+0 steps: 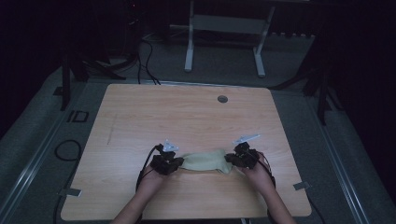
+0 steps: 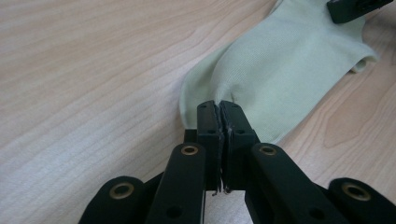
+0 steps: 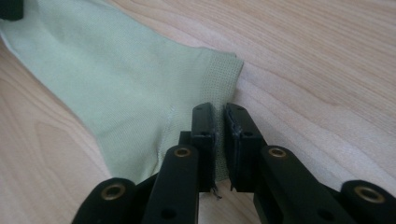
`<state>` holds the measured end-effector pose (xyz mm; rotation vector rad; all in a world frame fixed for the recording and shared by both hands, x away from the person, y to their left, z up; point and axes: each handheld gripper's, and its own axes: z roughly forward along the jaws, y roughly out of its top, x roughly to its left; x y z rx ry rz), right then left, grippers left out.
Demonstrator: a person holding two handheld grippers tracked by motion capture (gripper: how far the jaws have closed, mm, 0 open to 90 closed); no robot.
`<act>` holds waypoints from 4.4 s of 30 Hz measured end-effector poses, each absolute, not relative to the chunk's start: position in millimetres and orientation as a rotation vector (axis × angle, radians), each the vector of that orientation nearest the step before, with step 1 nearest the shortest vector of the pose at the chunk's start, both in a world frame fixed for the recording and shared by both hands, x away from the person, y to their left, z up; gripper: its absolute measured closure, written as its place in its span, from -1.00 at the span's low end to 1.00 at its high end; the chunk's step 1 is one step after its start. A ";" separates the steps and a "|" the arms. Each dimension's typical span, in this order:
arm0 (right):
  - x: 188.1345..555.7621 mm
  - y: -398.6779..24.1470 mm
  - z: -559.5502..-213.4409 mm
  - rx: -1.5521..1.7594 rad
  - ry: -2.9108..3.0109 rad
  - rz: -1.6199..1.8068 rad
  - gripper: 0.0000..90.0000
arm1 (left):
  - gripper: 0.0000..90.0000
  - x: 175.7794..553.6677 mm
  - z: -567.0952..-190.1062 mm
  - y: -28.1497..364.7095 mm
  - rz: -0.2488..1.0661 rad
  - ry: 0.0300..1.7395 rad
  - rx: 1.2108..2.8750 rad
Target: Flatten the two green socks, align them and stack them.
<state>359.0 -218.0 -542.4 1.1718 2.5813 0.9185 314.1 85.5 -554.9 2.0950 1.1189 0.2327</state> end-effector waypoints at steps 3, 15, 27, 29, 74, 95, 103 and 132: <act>360.4 -217.5 -546.2 1.179 2.574 0.932 0.80 | 0.94 314.5 -559.4 85.4 0.236 1.127 2.095; 354.9 -218.2 -533.8 1.167 2.551 0.975 0.41 | 0.63 309.2 -542.2 90.6 0.309 1.072 2.018; 336.4 -201.1 -529.8 1.086 2.601 1.043 0.68 | 0.85 312.1 -545.4 61.6 0.276 1.020 2.065; 335.5 -198.9 -531.7 1.078 2.614 1.028 0.68 | 0.84 314.3 -549.1 59.2 0.263 1.026 2.078; 317.4 -211.3 -528.2 0.909 2.604 1.140 -0.73 | -0.69 268.8 -544.2 81.8 0.331 0.948 1.951; 304.0 -249.4 -533.2 0.980 2.428 1.115 -0.72 | -0.94 241.7 -553.5 166.0 0.449 1.047 1.862; 299.5 -271.1 -536.6 1.040 2.400 1.099 -0.72 | -0.94 234.8 -557.9 187.8 0.451 1.088 1.853; 281.4 -346.7 -545.7 1.287 2.186 1.009 -0.73 | -0.92 201.4 -565.0 260.2 0.535 1.273 1.746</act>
